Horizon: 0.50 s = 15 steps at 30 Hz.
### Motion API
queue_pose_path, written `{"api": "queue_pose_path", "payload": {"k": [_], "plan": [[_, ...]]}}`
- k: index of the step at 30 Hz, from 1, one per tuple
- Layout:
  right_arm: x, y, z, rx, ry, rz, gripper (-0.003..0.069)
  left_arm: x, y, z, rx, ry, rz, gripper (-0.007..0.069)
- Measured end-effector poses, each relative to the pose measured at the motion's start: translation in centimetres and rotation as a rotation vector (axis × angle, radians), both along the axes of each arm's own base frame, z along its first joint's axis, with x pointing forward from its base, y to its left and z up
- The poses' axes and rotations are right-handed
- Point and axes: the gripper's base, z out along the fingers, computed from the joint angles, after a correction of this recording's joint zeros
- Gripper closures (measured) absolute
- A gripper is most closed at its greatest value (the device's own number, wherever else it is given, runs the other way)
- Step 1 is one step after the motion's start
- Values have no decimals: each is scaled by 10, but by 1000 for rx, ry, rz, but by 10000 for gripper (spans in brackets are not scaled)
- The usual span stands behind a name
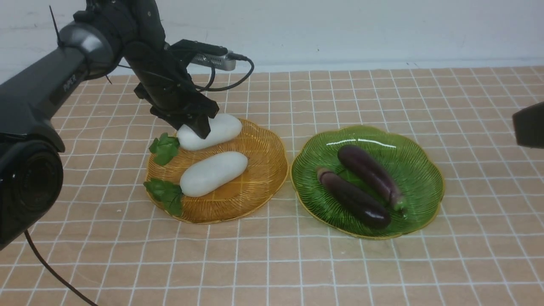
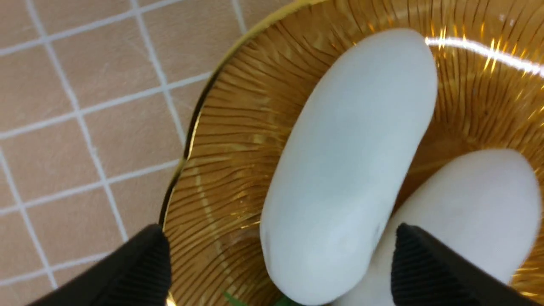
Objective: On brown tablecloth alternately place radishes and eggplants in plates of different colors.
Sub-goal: 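Pick up the white radish and place it in the left plate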
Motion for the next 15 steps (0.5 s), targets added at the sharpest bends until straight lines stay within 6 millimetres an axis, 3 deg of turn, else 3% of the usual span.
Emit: {"api": "queue_pose_path", "payload": {"k": [5, 7, 9, 10, 12, 15], "plan": [[-10, -7, 4, -18, -45, -21, 674, -8, 0, 28, -36, -47, 52, 67], [-18, -13, 8, -27, -79, -52, 674, -16, 1, 52, -55, -92, 58, 221], [-26, -20, 12, -27, -120, -88, 674, -30, 2, 87, -81, -164, 57, 444], [-33, -25, 15, -25, -161, -118, 674, -39, 3, 107, -93, -206, 55, 518], [-42, -37, 22, -21, -240, -204, 674, -67, 7, 154, -120, -305, 49, 595], [-65, -61, 32, 35, -405, -389, 674, -125, 15, 209, -143, -419, 21, 625]]}}
